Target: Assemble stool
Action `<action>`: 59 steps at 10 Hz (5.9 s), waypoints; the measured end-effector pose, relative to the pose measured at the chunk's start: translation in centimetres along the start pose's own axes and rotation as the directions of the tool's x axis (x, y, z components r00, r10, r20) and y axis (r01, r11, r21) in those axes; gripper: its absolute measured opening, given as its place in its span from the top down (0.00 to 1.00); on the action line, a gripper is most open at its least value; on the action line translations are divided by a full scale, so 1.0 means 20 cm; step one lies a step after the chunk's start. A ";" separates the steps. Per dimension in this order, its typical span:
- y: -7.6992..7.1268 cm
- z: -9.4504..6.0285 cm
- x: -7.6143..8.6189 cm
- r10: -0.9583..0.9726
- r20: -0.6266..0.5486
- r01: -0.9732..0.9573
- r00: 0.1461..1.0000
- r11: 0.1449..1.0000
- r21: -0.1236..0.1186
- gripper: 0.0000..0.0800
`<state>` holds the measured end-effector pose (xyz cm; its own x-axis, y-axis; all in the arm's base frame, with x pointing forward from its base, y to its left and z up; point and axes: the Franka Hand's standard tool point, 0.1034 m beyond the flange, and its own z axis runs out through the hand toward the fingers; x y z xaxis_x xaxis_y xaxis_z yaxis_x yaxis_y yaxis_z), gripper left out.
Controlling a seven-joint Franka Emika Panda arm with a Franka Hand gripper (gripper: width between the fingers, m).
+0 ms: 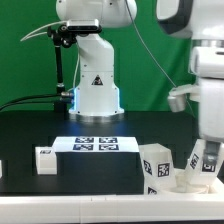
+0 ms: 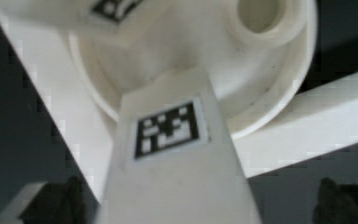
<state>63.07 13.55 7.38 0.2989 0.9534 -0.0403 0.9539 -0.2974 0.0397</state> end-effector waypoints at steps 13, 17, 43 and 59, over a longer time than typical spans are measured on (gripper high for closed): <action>0.04 0.01 -0.08 0.753 -0.005 -0.753 0.658 0.658 0.015 0.58; 0.04 0.01 -0.08 0.966 0.021 -0.965 0.258 0.257 0.056 0.58; -0.02 -0.17 -0.01 0.446 0.205 -0.416 -0.872 -0.893 0.172 0.19; 0.01 -0.11 -0.04 0.548 -0.064 -0.546 0.834 0.837 0.042 0.19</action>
Offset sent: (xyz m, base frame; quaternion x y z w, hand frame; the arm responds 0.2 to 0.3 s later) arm 0.0000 0.0000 0.0000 0.0000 0.0000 0.0000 1.0000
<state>63.01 12.92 9.67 0.7701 0.6358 0.0515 0.6361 -0.7715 0.0129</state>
